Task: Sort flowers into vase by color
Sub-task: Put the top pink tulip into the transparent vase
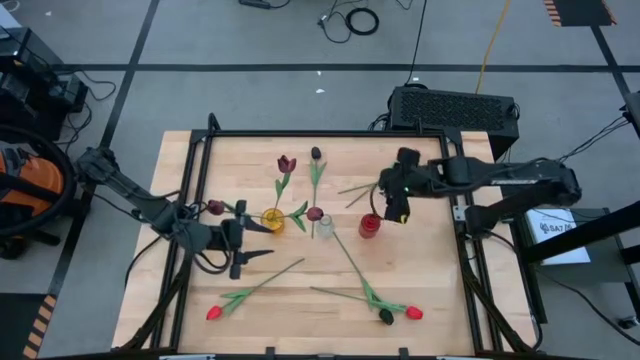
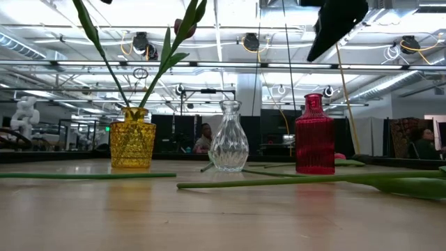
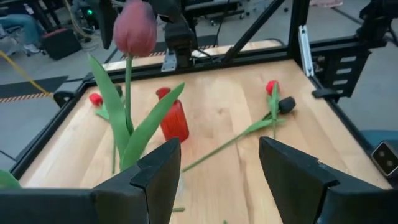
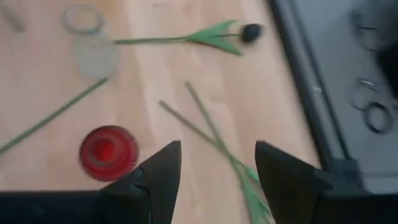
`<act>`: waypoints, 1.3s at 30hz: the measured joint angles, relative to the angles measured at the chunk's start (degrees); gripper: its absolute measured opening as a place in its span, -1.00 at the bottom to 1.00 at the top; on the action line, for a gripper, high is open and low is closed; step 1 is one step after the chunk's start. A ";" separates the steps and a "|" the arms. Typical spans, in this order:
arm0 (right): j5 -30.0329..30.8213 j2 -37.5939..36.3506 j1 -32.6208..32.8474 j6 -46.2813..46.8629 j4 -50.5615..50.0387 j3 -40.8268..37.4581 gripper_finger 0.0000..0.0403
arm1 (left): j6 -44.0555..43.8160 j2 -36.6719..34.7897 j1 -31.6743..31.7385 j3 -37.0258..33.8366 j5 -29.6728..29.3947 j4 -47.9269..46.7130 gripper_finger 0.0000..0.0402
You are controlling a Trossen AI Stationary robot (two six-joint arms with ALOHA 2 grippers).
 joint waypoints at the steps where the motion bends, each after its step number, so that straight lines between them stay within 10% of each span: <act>1: -1.97 0.02 -1.35 -2.03 1.26 -0.57 -0.02 | -0.07 0.44 0.05 0.00 0.00 0.05 0.11; 19: -10.80 1.70 -29.19 5.26 8.42 -12.67 -0.02 | -7.54 8.08 0.13 0.00 -1.53 0.38 0.11; 39: 2.27 4.62 -27.53 37.69 32.24 -29.57 0.07 | -7.59 9.84 0.13 -0.02 -4.22 0.90 0.11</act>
